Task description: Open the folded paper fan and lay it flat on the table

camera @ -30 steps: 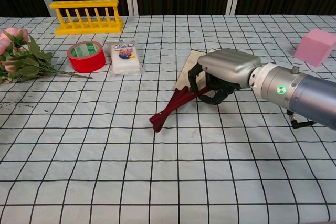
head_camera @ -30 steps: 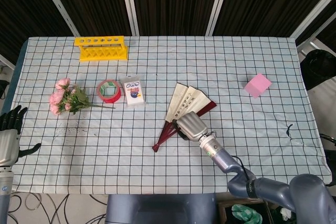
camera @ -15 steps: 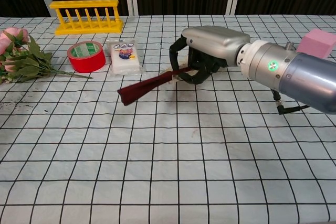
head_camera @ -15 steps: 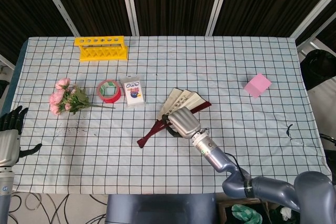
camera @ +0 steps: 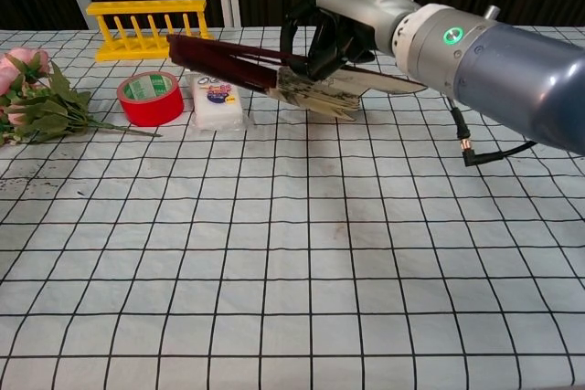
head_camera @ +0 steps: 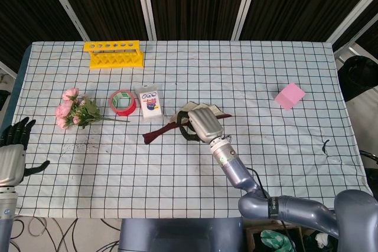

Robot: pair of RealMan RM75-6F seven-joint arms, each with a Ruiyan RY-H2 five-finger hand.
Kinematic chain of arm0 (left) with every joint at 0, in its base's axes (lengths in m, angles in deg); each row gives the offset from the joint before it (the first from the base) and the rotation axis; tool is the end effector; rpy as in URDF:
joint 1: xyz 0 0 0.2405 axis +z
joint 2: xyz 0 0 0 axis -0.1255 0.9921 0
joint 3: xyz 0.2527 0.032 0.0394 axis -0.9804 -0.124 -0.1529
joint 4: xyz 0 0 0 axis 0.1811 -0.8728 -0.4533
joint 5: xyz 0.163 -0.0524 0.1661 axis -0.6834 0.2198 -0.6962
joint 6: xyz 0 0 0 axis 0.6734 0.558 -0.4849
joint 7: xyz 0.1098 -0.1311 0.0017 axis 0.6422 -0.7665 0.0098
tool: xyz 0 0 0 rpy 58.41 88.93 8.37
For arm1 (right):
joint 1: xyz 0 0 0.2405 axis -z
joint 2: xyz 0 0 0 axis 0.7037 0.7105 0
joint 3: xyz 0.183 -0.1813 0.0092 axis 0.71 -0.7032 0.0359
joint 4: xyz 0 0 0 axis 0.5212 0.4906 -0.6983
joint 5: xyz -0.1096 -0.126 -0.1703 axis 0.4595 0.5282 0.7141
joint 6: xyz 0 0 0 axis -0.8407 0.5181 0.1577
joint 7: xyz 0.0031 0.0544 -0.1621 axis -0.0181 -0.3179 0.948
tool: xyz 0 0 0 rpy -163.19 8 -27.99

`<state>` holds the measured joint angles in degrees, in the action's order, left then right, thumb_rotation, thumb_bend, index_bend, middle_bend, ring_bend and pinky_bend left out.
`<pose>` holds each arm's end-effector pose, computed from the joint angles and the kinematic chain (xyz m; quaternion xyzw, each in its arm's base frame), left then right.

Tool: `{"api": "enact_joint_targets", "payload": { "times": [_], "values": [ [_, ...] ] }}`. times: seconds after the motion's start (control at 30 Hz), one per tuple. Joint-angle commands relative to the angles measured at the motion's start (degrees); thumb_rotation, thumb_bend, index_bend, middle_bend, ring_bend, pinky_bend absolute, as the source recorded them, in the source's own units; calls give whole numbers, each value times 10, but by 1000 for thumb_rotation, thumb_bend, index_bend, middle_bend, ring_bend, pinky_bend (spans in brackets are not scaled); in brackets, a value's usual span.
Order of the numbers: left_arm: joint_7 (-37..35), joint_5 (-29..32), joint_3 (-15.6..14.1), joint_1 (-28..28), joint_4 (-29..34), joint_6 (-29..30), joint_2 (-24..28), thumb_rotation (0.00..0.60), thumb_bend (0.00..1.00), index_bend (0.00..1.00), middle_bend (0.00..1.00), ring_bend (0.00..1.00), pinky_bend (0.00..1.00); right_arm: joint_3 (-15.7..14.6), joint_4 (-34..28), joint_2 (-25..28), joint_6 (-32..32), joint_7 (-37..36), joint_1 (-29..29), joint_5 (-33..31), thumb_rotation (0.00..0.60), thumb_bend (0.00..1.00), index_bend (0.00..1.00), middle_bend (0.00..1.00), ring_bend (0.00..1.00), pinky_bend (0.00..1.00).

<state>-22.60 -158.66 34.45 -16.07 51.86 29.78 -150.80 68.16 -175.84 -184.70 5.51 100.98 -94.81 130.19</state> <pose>-0.3127 0.2478 0.1116 -0.5629 -0.4013 -0.3840 0.6120 -0.0185 -0.3991 -0.0566 0.6605 -0.4551 0.5029 0.3220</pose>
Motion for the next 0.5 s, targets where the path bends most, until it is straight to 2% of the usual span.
{"api": "enact_joint_targets", "payload": {
  "times": [0.03, 0.2, 0.5],
  "values": [
    [5, -3, 1, -5, 7, -4, 5, 600, 32, 0, 0, 0, 0, 35, -28, -3, -24, 26, -10, -68, 600, 640, 895, 1000, 1000, 932],
    [15, -9, 21, -35, 38, -26, 13, 600, 32, 34, 0, 0, 0, 70, -56, 2, -44, 55, -28, -141, 600, 641, 901, 1000, 1000, 932],
    [69, 14, 68, -109, 85, -80, 6, 600, 32, 48, 0, 0, 0, 101, -90, 28, -64, 88, -57, -202, 600, 642, 911, 1000, 1000, 932]
  ]
}}
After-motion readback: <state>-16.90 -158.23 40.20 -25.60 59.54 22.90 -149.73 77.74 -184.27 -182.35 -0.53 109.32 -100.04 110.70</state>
